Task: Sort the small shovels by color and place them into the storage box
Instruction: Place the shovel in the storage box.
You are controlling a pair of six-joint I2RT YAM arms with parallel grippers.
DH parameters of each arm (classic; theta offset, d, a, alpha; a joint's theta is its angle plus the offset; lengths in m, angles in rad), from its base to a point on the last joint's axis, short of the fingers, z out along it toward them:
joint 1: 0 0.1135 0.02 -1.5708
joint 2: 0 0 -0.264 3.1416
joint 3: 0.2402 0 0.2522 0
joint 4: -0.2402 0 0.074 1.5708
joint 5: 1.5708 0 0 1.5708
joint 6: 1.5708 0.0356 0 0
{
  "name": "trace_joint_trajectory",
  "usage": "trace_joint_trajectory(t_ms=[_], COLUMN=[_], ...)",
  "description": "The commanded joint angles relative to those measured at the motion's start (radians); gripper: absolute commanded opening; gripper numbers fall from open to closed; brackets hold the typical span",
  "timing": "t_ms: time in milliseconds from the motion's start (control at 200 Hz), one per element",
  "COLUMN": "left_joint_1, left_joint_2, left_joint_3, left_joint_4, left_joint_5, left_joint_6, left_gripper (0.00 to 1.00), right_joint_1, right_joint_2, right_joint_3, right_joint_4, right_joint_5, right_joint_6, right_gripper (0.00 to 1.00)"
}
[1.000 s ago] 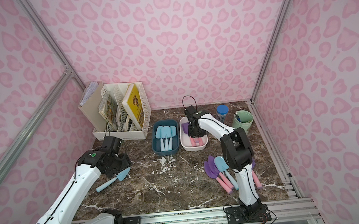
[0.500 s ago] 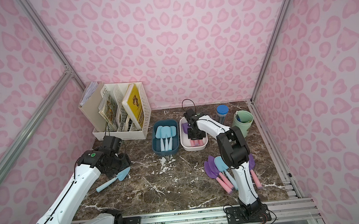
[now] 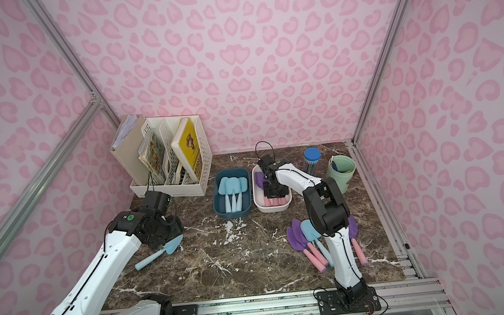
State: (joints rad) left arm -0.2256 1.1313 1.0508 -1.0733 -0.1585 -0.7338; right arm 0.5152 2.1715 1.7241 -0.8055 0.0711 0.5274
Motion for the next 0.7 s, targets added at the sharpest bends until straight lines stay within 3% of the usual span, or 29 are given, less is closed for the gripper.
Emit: trace_joint_trajectory(t_ms=[0,695], left_joint_1=[0.0,0.002], left_joint_2=[-0.007,0.004], left_joint_3=[-0.002,0.002], left_joint_4=[-0.022,-0.047], left_joint_5=[-0.004,-0.001], left_joint_6=[0.006,0.028], left_gripper=[0.75,0.75], right_joint_1=[0.0,0.002], right_joint_2=[-0.002,-0.156], right_joint_3=[0.0,0.047], right_joint_4=[0.001,-0.061], right_joint_5=[0.01,0.056], right_joint_6=[-0.003,0.012], right_gripper=[0.37,0.42])
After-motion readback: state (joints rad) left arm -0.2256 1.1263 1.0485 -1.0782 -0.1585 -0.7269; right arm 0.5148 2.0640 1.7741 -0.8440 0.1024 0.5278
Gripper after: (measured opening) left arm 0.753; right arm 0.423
